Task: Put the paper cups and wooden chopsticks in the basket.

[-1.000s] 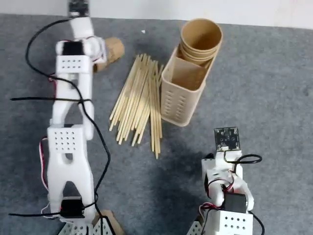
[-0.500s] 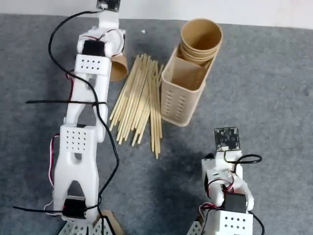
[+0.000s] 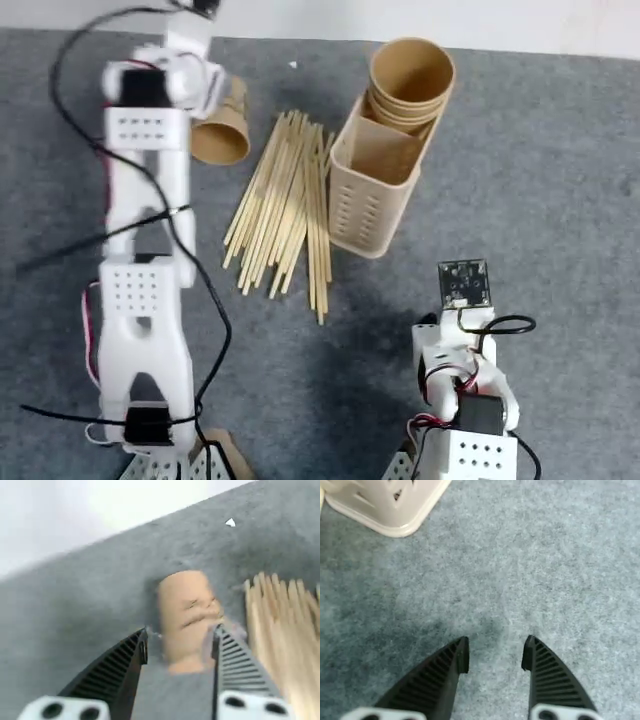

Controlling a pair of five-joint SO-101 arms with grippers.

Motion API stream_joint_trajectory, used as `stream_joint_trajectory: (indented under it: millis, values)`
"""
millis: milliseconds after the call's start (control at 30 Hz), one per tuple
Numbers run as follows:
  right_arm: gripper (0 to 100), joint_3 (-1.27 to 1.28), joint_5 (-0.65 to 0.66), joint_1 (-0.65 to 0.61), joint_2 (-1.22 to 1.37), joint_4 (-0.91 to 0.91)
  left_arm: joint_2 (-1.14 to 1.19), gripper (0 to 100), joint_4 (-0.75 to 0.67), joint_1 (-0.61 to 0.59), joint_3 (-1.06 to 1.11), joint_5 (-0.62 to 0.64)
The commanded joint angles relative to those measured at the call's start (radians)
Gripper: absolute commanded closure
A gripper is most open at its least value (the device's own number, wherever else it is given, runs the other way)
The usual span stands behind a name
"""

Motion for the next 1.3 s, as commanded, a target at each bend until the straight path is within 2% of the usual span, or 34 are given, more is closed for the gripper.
stream_joint_trajectory:
  millis: [0,67,233,367,533,833,900,1033,1100,1267]
  values:
    - [81.8,0.012,-0.006,-0.005,-0.010,0.004,-0.153,75,0.255,-0.048,-0.128,-0.307]
    - [81.8,0.012,-0.006,-0.005,-0.010,0.004,-0.140,75,0.311,-0.068,-0.125,-0.381]
    - [81.8,0.012,-0.006,-0.005,-0.010,0.004,-0.044,75,0.313,-0.120,-0.107,-0.477]
    - [81.8,0.012,-0.006,-0.005,-0.010,0.002,0.022,75,0.311,-0.119,-0.113,-0.505]
    - [81.8,0.012,-0.006,-0.005,-0.010,0.002,0.093,75,0.293,-0.061,-0.113,-0.499]
    - [81.8,0.012,-0.006,-0.005,-0.010,0.002,0.265,76,0.040,-0.018,-0.111,-0.470]
    - [81.8,0.012,-0.006,-0.005,-0.010,0.002,0.300,76,-0.072,-0.025,-0.111,-0.460]
    - [81.8,0.012,-0.006,-0.005,-0.010,0.004,0.369,76,-0.358,-0.050,-0.111,-0.361]
    - [81.8,0.012,-0.006,-0.005,-0.010,0.004,0.407,79,-0.473,-0.053,-0.108,-0.350]
    - [81.8,0.012,-0.006,-0.005,-0.010,0.004,0.489,89,-0.523,-0.041,-0.111,-0.396]
